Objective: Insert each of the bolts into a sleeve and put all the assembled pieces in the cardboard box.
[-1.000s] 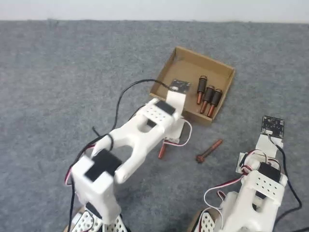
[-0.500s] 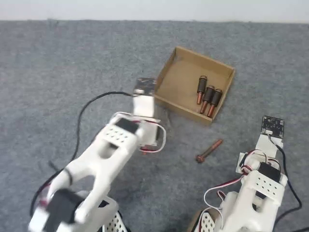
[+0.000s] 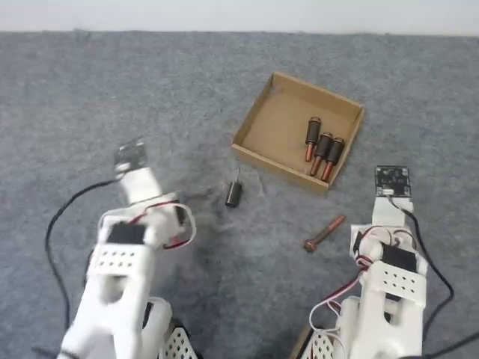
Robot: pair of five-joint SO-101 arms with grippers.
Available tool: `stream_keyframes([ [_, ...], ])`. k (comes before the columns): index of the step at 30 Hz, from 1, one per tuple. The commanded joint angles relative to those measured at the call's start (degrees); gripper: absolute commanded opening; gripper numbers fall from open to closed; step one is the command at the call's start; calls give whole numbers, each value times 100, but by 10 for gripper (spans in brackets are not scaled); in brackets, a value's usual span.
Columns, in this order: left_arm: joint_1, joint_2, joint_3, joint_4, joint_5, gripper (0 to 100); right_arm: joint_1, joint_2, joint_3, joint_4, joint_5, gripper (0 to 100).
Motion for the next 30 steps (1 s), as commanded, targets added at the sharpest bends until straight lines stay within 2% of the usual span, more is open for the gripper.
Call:
stream_keyframes([
  [1,-598,-976,470,-167,-79,12,-286,-189,-167,-444,79,6],
  [11,-747,-2470,1288,-132,-88,12,-901,-171,18,-1851,114,6],
  [21,-721,-4176,1771,633,-475,12,-1534,-136,527,-4787,114,6],
  [25,-721,-4976,1991,958,-475,12,-1991,-136,527,-5200,70,6],
  [30,-747,-5793,2185,1354,-475,12,-2457,-127,527,-5235,62,6],
])
